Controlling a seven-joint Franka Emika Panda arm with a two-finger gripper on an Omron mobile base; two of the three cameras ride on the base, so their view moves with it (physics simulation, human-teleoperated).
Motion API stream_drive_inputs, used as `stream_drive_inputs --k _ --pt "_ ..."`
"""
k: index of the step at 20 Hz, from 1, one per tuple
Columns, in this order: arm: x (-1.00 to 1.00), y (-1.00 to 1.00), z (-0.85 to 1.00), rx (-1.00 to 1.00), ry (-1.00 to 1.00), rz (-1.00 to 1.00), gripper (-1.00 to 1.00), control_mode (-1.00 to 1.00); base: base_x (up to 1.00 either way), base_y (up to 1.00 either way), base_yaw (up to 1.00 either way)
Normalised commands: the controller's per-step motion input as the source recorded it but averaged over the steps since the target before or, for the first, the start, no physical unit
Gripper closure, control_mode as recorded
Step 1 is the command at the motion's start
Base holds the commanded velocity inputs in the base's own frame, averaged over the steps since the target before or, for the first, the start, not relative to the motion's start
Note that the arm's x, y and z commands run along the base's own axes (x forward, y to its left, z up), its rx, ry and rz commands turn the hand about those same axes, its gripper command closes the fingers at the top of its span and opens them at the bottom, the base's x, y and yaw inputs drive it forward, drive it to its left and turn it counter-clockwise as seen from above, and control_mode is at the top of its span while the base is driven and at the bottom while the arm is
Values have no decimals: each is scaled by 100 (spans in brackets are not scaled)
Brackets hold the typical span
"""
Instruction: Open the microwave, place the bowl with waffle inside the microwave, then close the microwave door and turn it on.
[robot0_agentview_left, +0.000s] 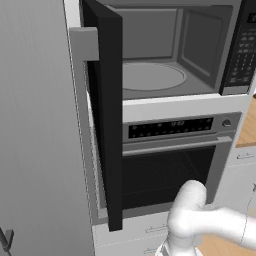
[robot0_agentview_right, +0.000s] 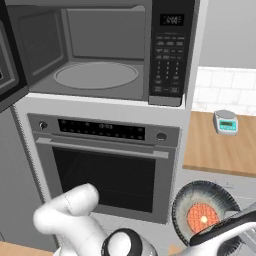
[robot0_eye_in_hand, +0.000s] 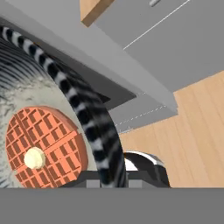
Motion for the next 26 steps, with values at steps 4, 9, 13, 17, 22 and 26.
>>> stream_drive_inputs --k 4,9,13,17,22,26 --pt "-67 100 96 -8 0 -13 100 -100 0 0 0" --pt "-17 100 80 -15 0 -22 100 -100 0 0 0" --pt "0 100 67 -12 0 -26 100 -100 0 0 0" --pt "0 100 79 -6 0 -22 100 -100 0 0 0" --pt "0 100 90 -3 0 -12 100 -100 0 0 0" --pt "5 100 87 0 0 -1 100 -100 0 0 0"
